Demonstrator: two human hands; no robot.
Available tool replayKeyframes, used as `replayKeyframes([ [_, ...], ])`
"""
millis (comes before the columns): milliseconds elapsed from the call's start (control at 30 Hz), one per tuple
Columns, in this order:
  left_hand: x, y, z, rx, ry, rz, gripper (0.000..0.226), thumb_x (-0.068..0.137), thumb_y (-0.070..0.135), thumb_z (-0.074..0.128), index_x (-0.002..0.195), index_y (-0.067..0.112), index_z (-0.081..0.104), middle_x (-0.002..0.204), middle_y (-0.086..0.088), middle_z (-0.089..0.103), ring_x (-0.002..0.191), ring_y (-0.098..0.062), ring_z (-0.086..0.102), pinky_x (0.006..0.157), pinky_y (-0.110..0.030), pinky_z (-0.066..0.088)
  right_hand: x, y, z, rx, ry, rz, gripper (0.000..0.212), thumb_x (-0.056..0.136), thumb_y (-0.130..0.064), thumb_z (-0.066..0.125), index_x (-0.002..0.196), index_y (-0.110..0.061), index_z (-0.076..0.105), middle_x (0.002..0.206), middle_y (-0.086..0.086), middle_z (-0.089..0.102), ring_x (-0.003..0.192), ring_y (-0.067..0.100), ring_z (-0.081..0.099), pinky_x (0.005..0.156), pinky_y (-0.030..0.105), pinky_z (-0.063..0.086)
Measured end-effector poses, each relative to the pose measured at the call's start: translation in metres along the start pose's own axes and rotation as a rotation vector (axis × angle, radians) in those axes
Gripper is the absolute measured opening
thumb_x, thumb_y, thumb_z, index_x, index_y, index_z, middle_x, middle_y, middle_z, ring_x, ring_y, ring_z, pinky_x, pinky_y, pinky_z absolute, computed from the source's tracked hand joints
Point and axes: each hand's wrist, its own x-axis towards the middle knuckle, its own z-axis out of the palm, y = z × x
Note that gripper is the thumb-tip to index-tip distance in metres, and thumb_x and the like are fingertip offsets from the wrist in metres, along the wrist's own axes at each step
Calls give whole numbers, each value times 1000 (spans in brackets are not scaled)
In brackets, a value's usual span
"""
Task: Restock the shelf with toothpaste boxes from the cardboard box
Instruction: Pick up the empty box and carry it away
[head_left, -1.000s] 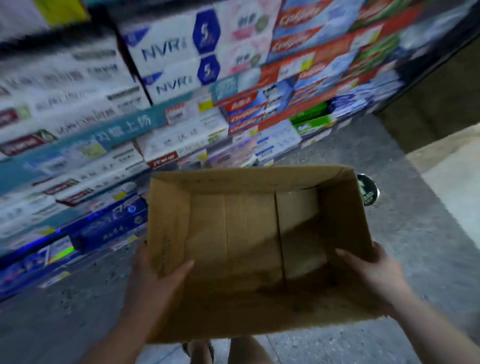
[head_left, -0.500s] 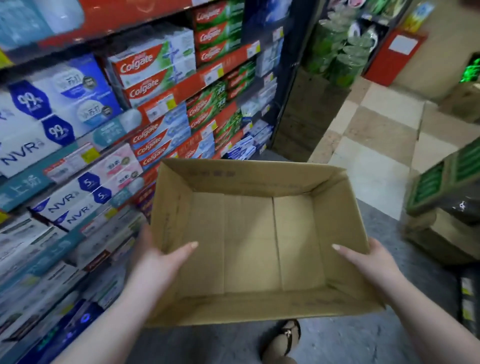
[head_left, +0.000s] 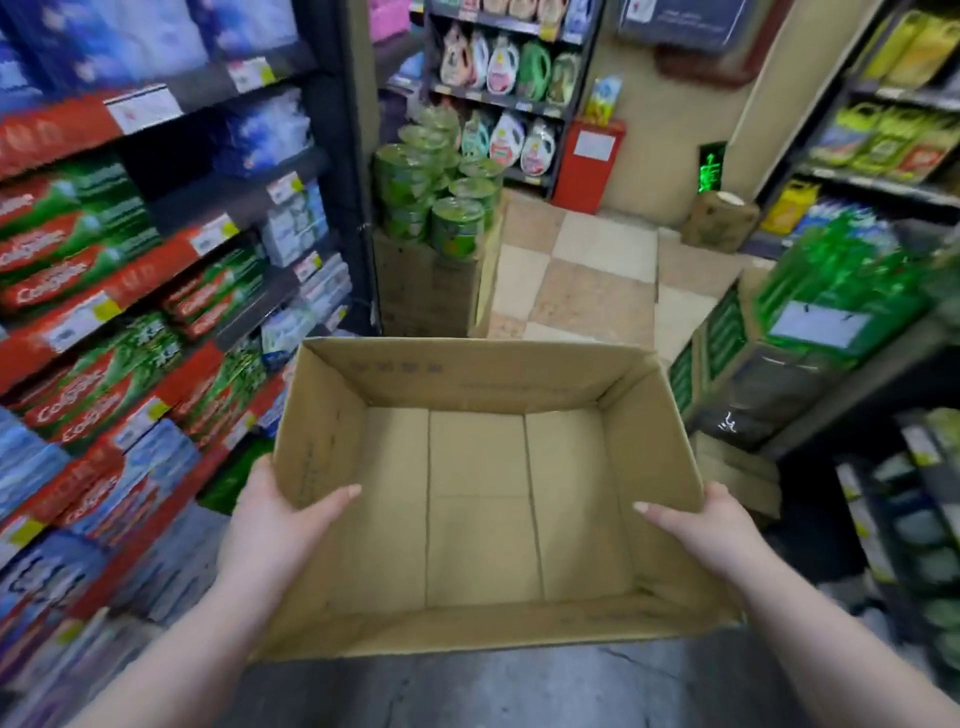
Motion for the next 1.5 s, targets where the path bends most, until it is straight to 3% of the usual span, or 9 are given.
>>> replayKeyframes([
  [133, 30, 53, 37, -4, -42, 23, 79, 57, 50, 80, 121, 16, 48, 118, -11, 63, 103, -33, 60, 87, -48, 51, 37, -13, -42, 28, 33, 8, 68, 67, -38, 78, 120, -8, 47, 110, 10, 59, 106, 31, 57, 91, 40, 48],
  [233, 56, 88, 62, -16, -64, 29, 72, 63, 41, 80, 121, 13, 47, 117, -13, 62, 101, -34, 60, 85, -45, 51, 65, -24, -63, 34, 54, 3, 67, 67, -38, 78, 118, -7, 47, 117, 13, 60, 108, 32, 57, 93, 42, 47],
  [467, 145, 169, 134, -40, -145, 127, 70, 68, 32, 78, 125, 8, 46, 123, -18, 58, 108, -37, 55, 86, -43, 45, 156, -68, -104, 66, 121, 60, 66, 66, -37, 79, 116, -8, 47, 111, 11, 58, 101, 29, 58, 90, 41, 49],
  [667, 232, 253, 204, 15, -288, 207, 90, 62, 46, 77, 134, 15, 34, 128, -10, 54, 112, -33, 53, 90, -47, 49, 240, -111, -141, 100, 211, 143, 69, 66, -34, 80, 120, -6, 47, 100, 10, 54, 94, 30, 56, 87, 41, 49],
  [933, 324, 362, 305, 62, -358, 259, 91, 60, 46, 79, 133, 13, 36, 127, -14, 55, 110, -36, 55, 91, -51, 49, 375, -144, -190, 159, 260, 210, 79, 62, -41, 80, 123, -7, 46, 116, 16, 61, 101, 32, 60, 89, 44, 51],
  [1167, 389, 445, 411, 59, -308, 208, 89, 64, 41, 79, 135, 10, 35, 130, -18, 53, 114, -38, 53, 96, -52, 46, 539, -171, -246, 177, 200, 148, 75, 70, -41, 74, 128, -5, 43, 123, 15, 58, 108, 32, 58, 91, 40, 49],
  [1300, 415, 503, 461, 17, -232, 129, 84, 67, 37, 78, 135, 10, 37, 130, -18, 54, 114, -37, 54, 95, -51, 47, 621, -204, -286, 143, 144, 106, 64, 73, -37, 74, 122, -3, 49, 118, 16, 61, 96, 28, 59, 84, 33, 49],
  [1400, 440, 534, 487, 21, -176, 104, 78, 66, 36, 79, 131, 10, 43, 126, -17, 58, 111, -35, 56, 95, -45, 47, 679, -232, -311, 157, 119, 62, 63, 72, -30, 76, 122, -2, 49, 116, 18, 61, 99, 31, 60, 86, 36, 50],
  [1500, 468, 555, 509, 14, -143, 59, 88, 64, 42, 79, 136, 12, 37, 131, -16, 54, 115, -36, 54, 97, -49, 46, 728, -259, -321, 126, 89, 45, 72, 68, -34, 78, 126, -5, 47, 120, 18, 61, 105, 34, 60, 92, 45, 50],
])
